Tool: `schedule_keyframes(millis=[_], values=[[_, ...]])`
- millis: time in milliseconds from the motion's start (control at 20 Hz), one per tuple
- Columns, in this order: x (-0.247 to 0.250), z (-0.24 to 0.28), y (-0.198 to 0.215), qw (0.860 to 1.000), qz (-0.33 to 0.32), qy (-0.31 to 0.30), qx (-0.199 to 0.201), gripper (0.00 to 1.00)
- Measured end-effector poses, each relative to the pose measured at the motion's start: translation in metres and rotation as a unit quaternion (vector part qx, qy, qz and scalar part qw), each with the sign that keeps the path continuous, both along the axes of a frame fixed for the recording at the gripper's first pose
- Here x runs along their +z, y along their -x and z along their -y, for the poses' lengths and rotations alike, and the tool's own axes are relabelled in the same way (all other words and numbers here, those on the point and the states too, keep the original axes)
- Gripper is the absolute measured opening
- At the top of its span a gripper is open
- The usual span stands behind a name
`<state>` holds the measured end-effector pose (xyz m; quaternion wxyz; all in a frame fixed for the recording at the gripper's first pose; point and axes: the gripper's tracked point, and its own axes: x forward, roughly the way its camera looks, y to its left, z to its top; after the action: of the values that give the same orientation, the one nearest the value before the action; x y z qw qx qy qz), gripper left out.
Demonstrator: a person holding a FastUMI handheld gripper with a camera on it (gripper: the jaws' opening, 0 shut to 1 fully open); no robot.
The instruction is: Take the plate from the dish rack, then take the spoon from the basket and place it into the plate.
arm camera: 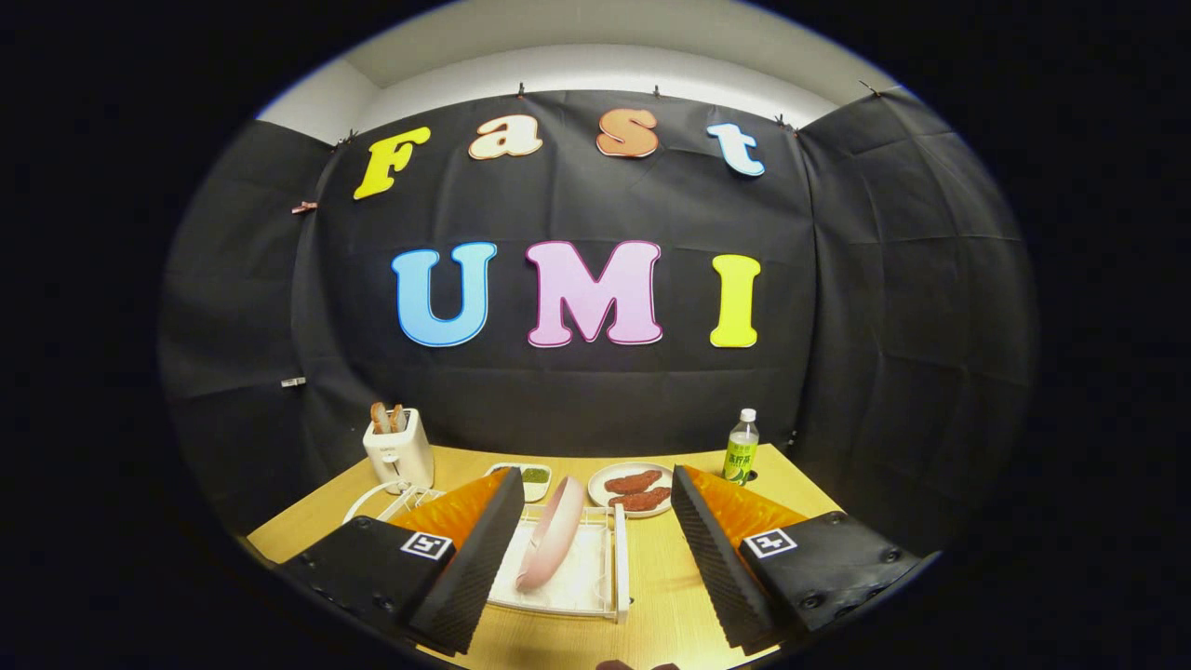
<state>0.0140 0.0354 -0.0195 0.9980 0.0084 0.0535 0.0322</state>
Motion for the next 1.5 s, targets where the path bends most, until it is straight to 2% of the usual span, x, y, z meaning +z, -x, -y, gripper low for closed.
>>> schedule_keyframes(millis=[250,550,900,1100,1350,1500], values=[[-0.012,-0.014,-0.027,0.999,-0.052,0.004,0.009,0.97],[-0.043,-0.031,-0.081,0.992,-0.125,0.021,0.005,0.98],[-0.117,-0.029,-0.13,0.97,-0.241,0.012,-0.04,0.98],[-0.142,-0.024,-0.145,0.959,-0.274,-0.005,-0.066,0.78],[-0.163,-0.029,-0.146,0.948,-0.308,-0.021,-0.078,0.36],[-0.168,-0.03,-0.146,0.943,-0.318,-0.028,-0.095,0.32]])
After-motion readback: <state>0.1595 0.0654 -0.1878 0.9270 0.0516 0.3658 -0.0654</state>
